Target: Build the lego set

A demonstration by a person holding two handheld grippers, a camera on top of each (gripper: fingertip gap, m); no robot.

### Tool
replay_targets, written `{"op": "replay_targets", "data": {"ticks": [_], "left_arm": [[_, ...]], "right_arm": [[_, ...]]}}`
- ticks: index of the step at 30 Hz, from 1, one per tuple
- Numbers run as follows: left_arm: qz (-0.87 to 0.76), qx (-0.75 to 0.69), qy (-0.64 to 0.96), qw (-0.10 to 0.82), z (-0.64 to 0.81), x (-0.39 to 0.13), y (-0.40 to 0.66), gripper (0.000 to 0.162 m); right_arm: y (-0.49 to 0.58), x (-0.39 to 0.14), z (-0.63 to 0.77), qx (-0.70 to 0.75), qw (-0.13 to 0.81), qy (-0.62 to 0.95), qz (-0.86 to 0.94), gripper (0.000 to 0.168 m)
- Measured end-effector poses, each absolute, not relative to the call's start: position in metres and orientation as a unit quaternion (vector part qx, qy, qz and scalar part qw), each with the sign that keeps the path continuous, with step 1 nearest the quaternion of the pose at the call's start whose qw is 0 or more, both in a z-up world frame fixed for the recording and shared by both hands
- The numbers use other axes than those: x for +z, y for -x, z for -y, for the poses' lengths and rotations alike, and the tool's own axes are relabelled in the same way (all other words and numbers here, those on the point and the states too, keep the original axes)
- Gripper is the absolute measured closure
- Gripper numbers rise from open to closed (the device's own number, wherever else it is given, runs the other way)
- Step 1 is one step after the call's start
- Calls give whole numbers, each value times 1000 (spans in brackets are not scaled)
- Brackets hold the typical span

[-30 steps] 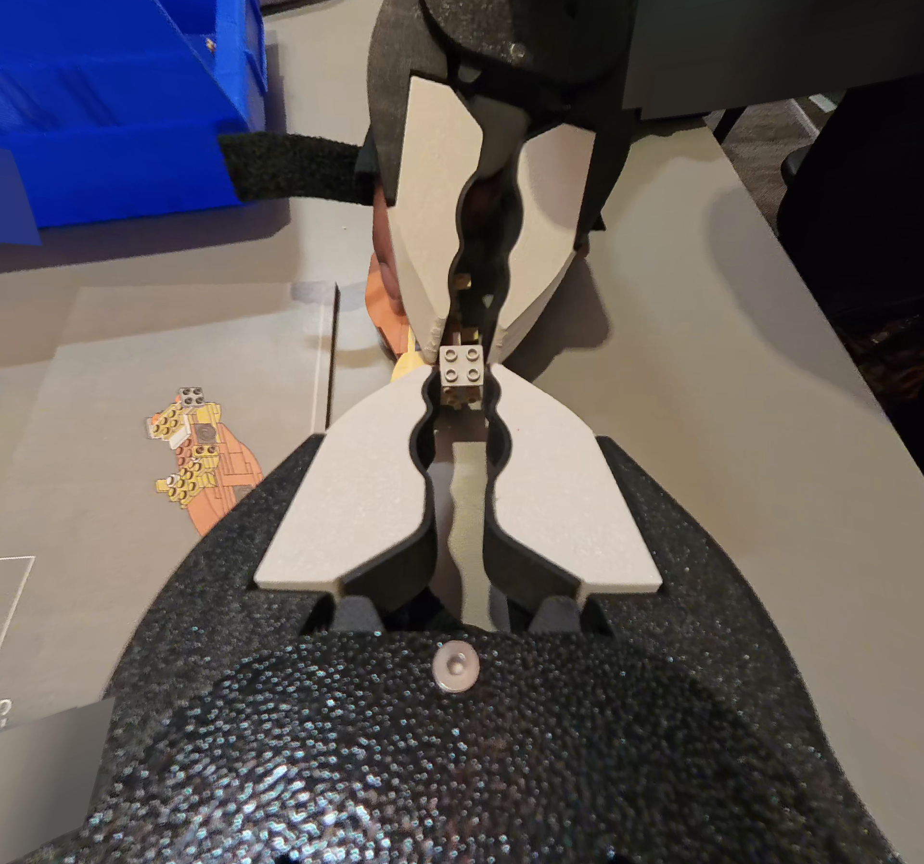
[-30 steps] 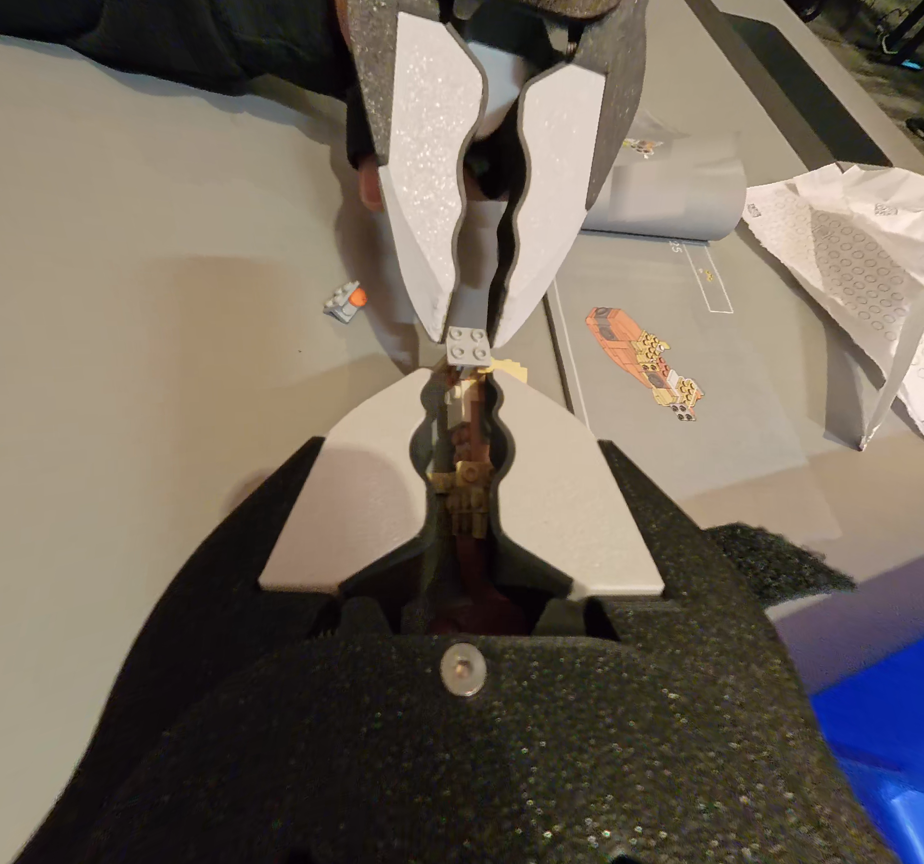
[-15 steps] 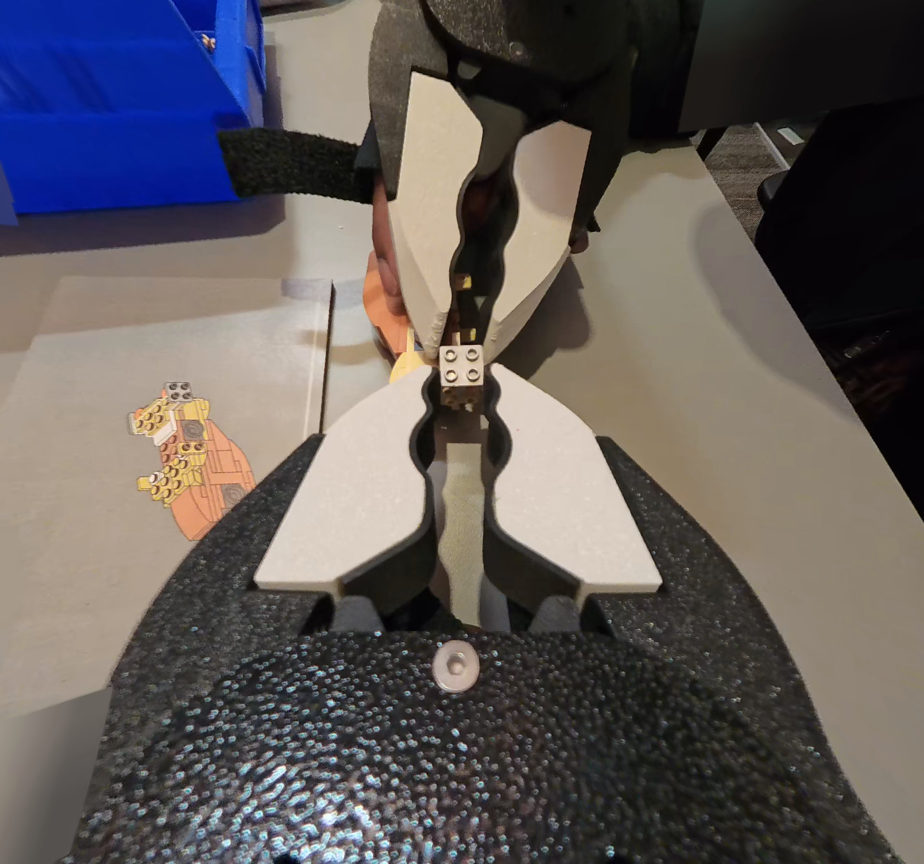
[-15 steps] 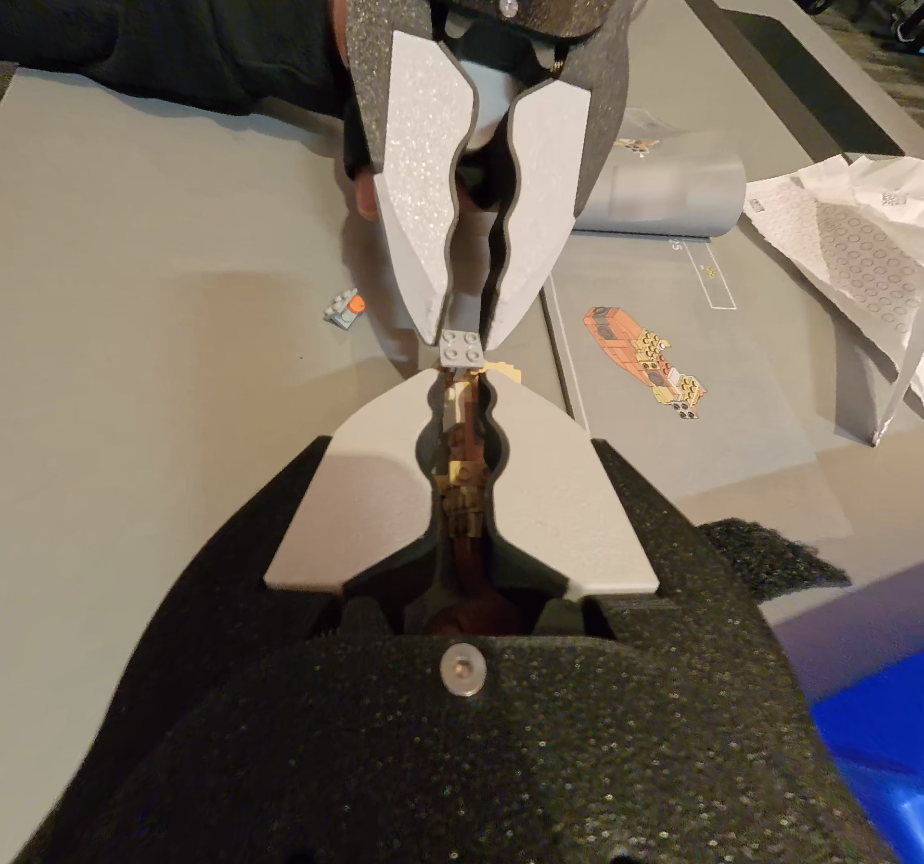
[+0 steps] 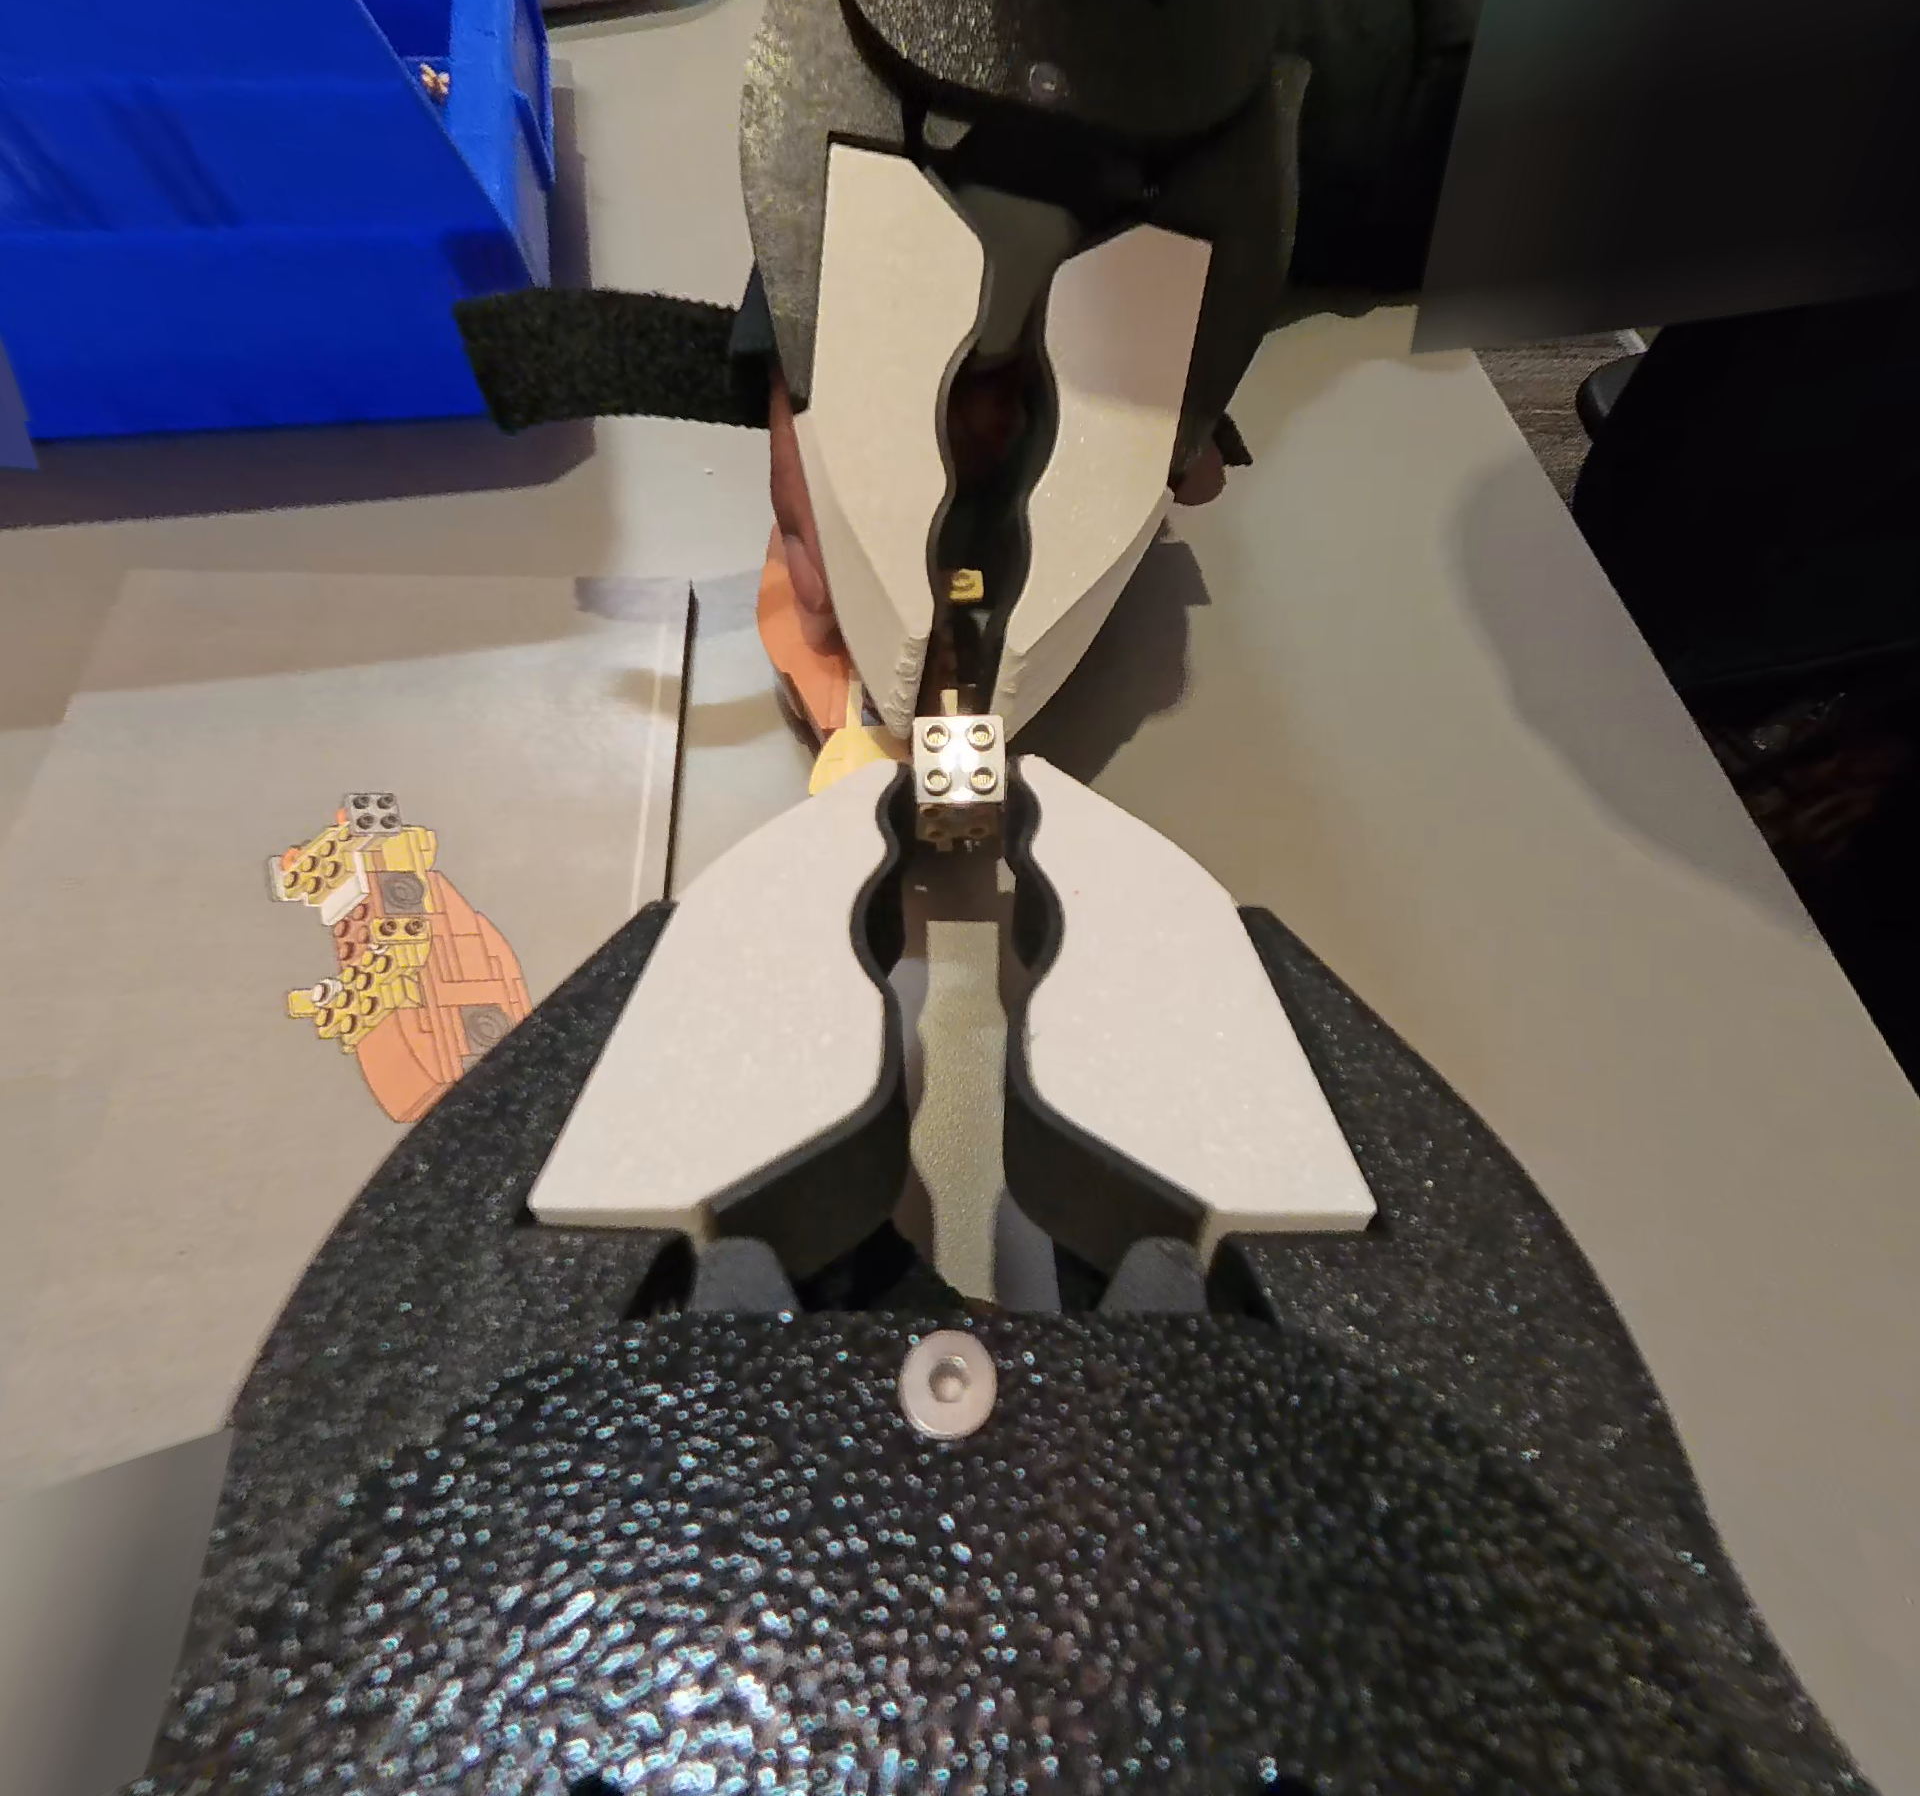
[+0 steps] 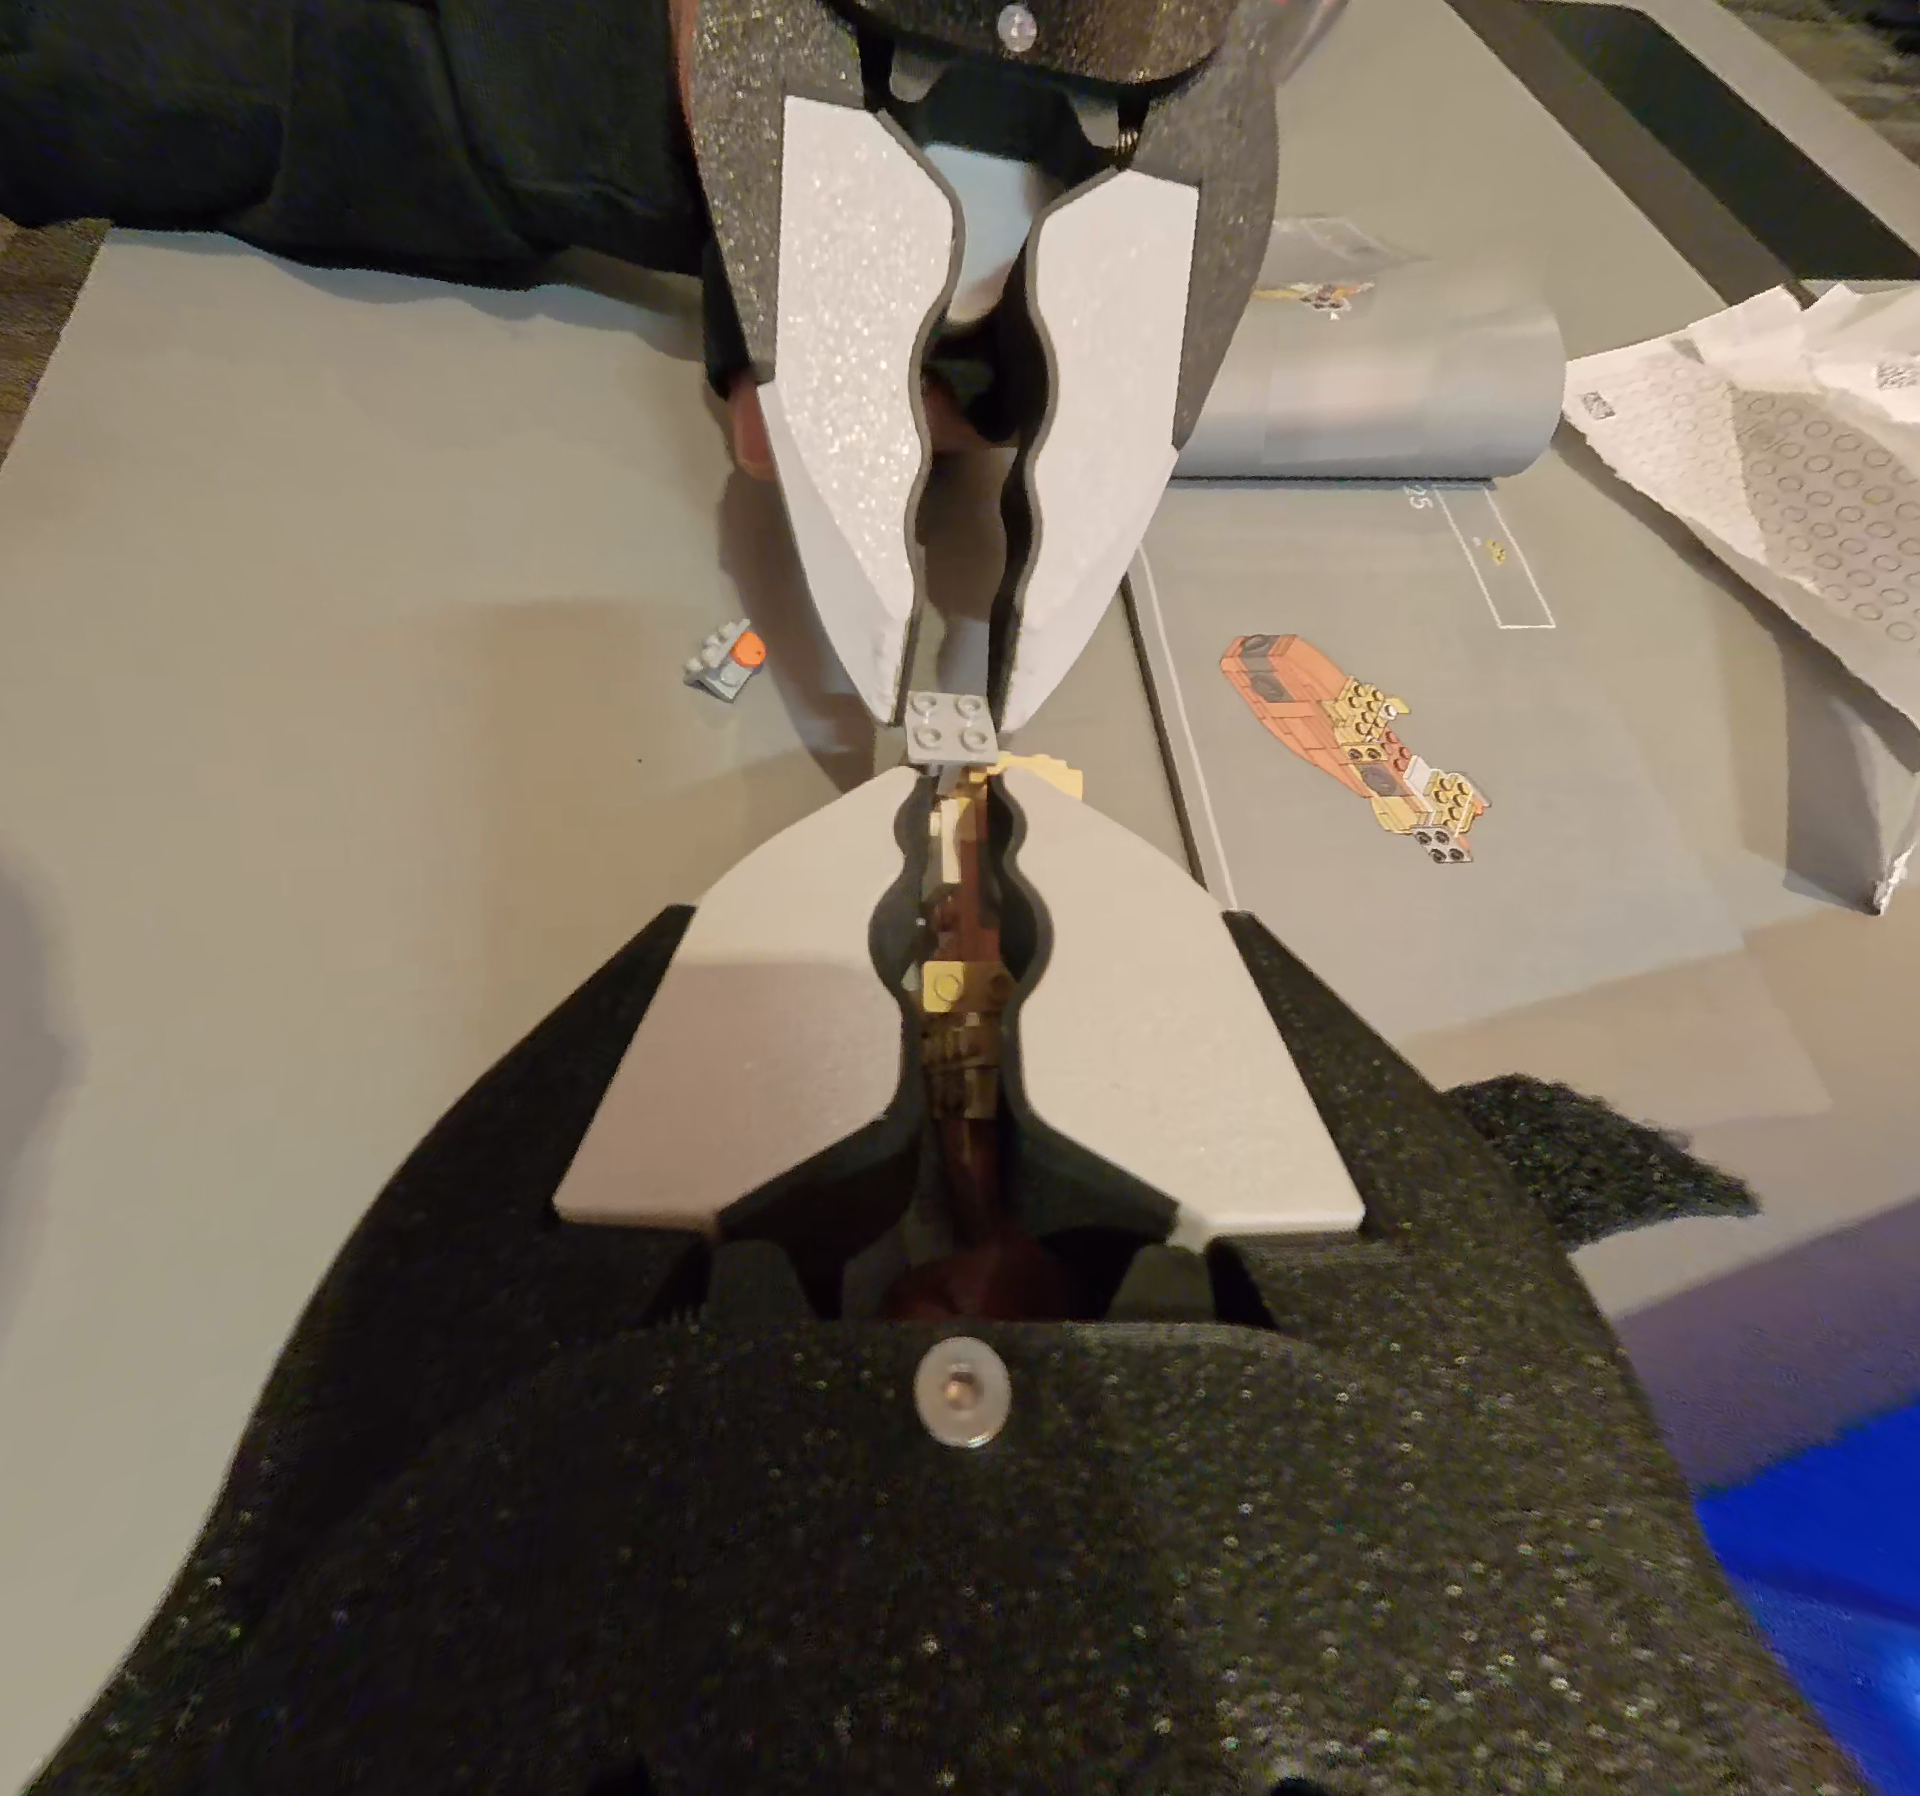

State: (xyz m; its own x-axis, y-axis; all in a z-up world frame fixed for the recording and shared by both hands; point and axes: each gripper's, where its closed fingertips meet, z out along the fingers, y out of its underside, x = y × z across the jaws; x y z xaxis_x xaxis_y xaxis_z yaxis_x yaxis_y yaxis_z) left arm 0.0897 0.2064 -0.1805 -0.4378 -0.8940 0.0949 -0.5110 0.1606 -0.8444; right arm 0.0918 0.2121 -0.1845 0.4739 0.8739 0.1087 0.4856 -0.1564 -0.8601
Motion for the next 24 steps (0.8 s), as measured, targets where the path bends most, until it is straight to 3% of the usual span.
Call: {"op": "replay_targets", "data": {"ticks": [3, 7, 24], "left_arm": [[-730, -427, 484, 224, -207, -181, -91, 147], [-731, -423, 486, 224, -207, -180, -91, 147], [-741, -407, 486, 224, -208, -181, -89, 147]], "right_arm": [[-90, -184, -209, 229, 446, 728, 467, 149], [-92, -184, -212, 222, 451, 733, 459, 157], [-91, -184, -215, 207, 456, 740, 449, 158]]}}
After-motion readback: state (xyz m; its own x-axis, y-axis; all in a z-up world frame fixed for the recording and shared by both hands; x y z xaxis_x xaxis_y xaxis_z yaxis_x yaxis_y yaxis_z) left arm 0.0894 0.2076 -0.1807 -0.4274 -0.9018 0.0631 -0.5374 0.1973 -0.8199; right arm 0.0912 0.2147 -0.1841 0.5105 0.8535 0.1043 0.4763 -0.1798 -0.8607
